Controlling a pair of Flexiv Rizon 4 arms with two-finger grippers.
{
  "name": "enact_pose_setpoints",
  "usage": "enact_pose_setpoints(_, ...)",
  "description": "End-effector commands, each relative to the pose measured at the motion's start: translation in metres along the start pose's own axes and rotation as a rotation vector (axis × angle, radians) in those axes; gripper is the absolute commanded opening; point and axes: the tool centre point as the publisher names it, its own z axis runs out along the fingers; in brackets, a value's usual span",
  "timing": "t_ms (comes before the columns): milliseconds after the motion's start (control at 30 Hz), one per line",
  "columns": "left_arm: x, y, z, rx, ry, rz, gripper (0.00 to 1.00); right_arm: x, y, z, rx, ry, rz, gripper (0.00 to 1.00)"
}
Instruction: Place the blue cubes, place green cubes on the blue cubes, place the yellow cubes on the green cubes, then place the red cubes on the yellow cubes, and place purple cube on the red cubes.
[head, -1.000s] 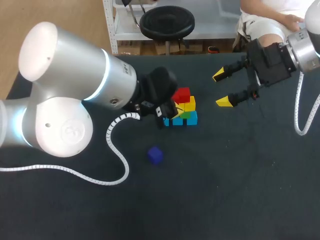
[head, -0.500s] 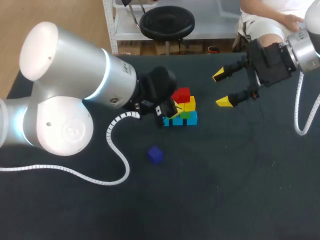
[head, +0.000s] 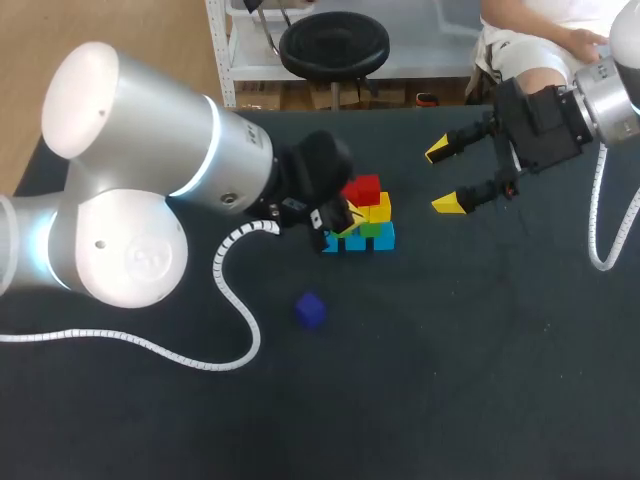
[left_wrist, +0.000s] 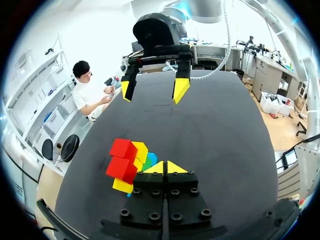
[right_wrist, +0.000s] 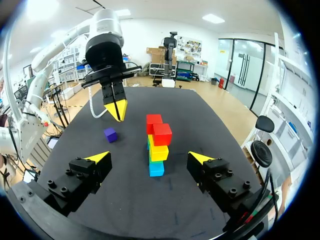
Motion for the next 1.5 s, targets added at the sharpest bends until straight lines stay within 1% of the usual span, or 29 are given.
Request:
enact_pose_setpoints(33,0.001,0.003,0.001,0.002,0.002,0.000,0.00,0.000,0.001,0.000,0.002,-0.001,-0.001,1.00)
enact_pose_setpoints(933,0.006,0.014,0.004,-0.008,0.001,-0.008,0.00,0.000,0.001,0.000,0.002,-0.001,-0.001,1.00)
enact_pose_setpoints(1500,0.003,0.020,0.009,-0.007,-0.004,-0.005,0.00,0.000,0.001,0.000,0.002,-0.001,-0.001,1.00)
